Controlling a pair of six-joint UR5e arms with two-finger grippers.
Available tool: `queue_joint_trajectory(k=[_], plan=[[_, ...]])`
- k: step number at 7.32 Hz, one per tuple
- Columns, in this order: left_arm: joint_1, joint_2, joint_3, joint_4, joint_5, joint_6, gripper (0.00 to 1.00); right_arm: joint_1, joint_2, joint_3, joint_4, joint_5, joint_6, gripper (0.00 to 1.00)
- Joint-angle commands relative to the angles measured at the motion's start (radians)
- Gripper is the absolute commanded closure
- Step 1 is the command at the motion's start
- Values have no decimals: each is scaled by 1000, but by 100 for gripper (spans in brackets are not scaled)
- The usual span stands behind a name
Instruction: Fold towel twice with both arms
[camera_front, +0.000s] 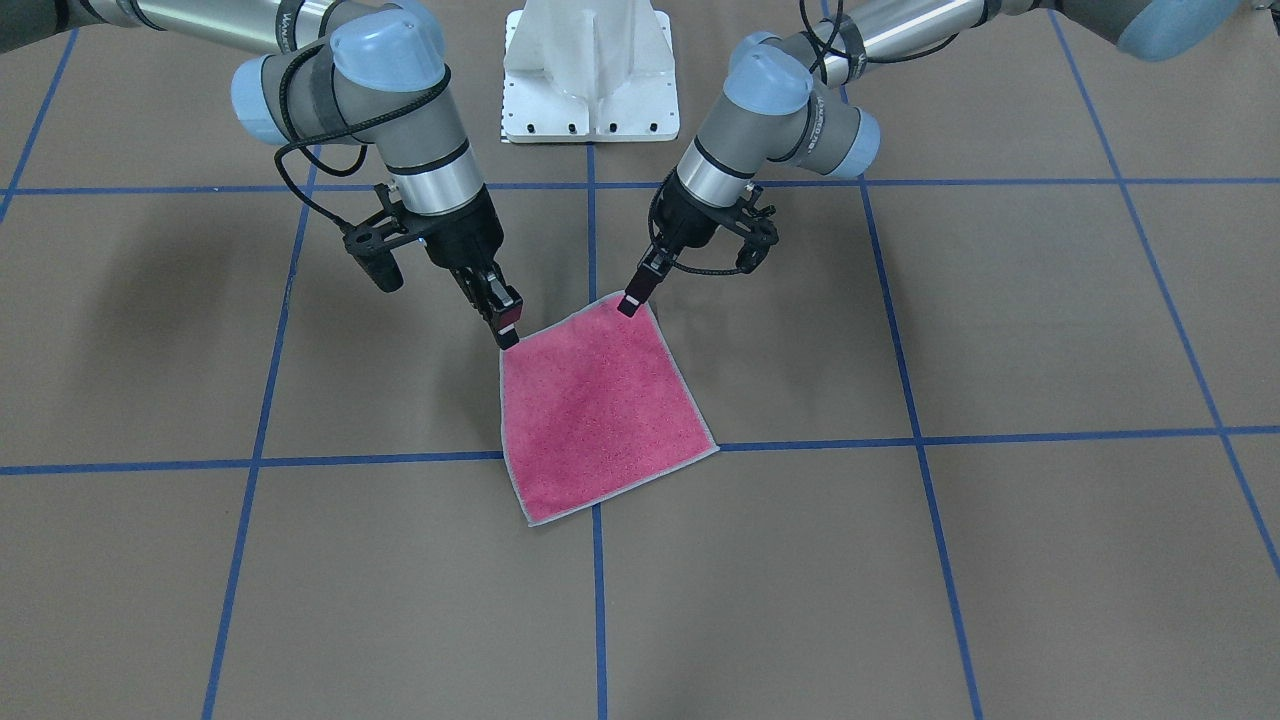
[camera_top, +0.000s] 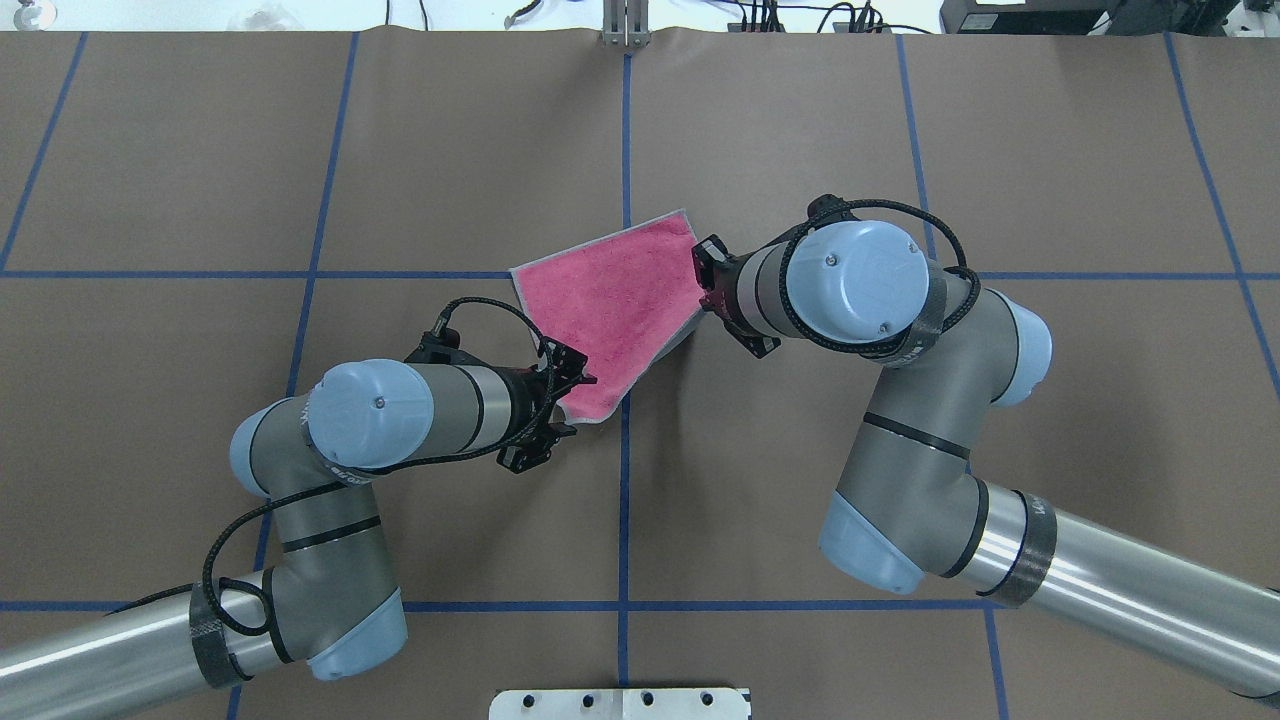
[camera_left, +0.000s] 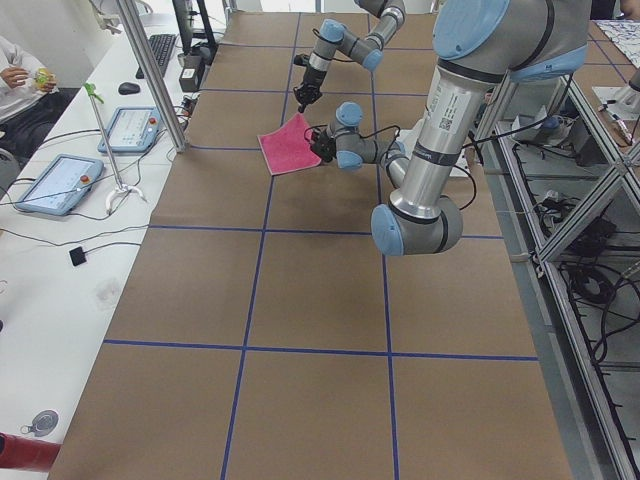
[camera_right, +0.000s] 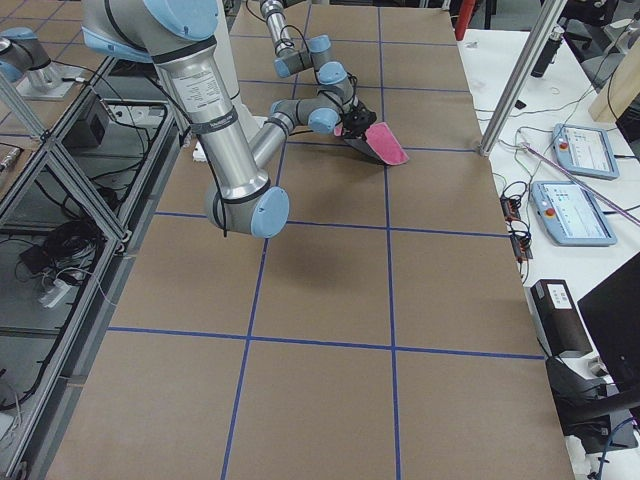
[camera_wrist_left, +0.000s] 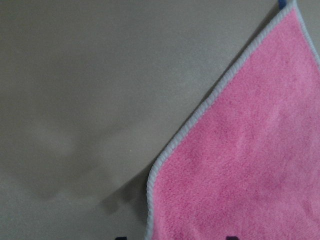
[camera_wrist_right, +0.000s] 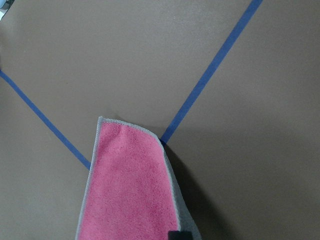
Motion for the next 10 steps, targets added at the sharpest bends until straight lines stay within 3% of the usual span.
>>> queue_joint_trajectory(k=[1, 10], plan=[[2, 0, 0, -2, 0, 1, 56, 0, 0, -1, 0, 0, 0, 100], [6, 17, -14, -17, -29, 44, 59, 0, 0, -1, 0, 0, 0, 100]])
